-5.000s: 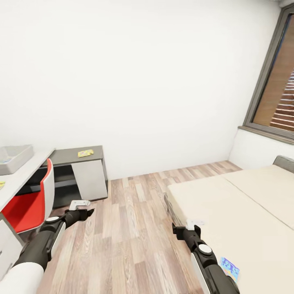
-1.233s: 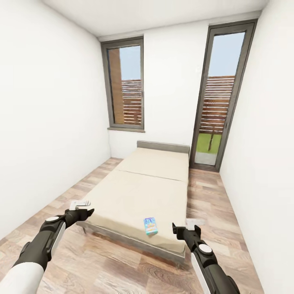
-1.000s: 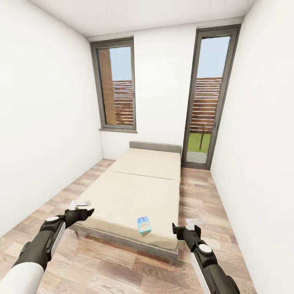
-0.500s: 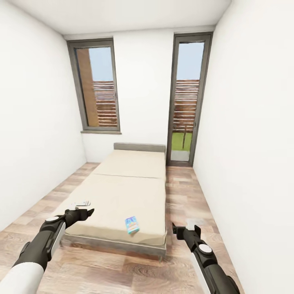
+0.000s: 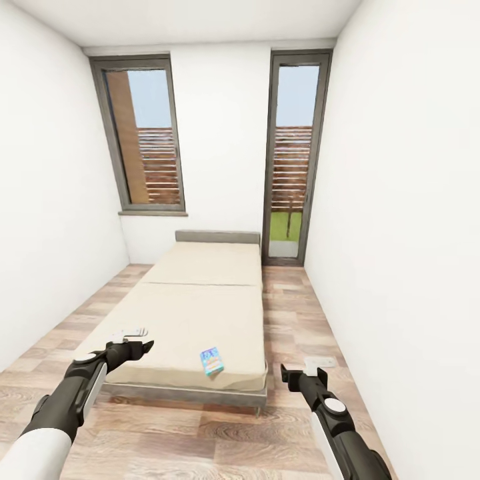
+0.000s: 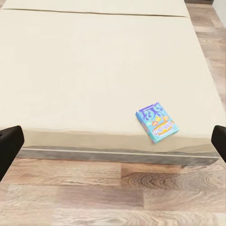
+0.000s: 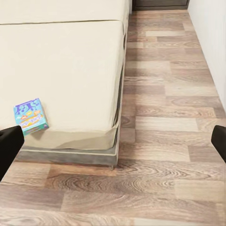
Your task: Put all the toys in the child's room - the three board games (two on the bed and one on the table), the two jigsaw puzzles on the table, and the tennis ball on the table - inside the toy box on the table in the child's room.
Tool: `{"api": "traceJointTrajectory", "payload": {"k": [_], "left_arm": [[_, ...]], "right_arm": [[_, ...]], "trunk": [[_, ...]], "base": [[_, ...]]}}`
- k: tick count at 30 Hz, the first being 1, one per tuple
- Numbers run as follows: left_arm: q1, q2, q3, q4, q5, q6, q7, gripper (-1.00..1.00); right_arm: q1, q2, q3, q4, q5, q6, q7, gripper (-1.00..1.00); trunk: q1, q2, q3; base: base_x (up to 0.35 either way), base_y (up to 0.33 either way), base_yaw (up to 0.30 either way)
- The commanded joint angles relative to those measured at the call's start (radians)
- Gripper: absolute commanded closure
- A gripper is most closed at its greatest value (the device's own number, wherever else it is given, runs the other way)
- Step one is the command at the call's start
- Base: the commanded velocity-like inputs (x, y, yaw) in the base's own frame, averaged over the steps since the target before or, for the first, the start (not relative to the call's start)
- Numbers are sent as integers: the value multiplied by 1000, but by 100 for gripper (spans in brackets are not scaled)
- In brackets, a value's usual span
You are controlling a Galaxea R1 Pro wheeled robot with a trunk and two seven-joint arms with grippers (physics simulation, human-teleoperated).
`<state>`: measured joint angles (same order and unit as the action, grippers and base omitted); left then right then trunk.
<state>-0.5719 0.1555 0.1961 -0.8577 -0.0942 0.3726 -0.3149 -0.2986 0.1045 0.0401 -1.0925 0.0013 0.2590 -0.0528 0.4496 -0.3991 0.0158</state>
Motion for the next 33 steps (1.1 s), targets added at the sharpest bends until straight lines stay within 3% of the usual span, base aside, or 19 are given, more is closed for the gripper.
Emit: {"api": "traceJointTrajectory", "payload": {"k": [1,26,33], "left_arm": [[0,-1,4,-1,-10,4,-9,-100],[0,-1,5,-1,-10,4,-9,-100],[0,-1,3,-1,-10,3,-9,-100]], "right_arm": [[0,0,2,-1,0,6,-6,-100],[1,0,5,-3,8,-7,-6,-100],[1,1,6,-3,16,-59,-8,-100]], "trunk": [[0,-1,-2],[0,-1,-15],[0,-1,-16]], "base": [[-5,33,-102],[-13,108,-21],[0,30,0]]}}
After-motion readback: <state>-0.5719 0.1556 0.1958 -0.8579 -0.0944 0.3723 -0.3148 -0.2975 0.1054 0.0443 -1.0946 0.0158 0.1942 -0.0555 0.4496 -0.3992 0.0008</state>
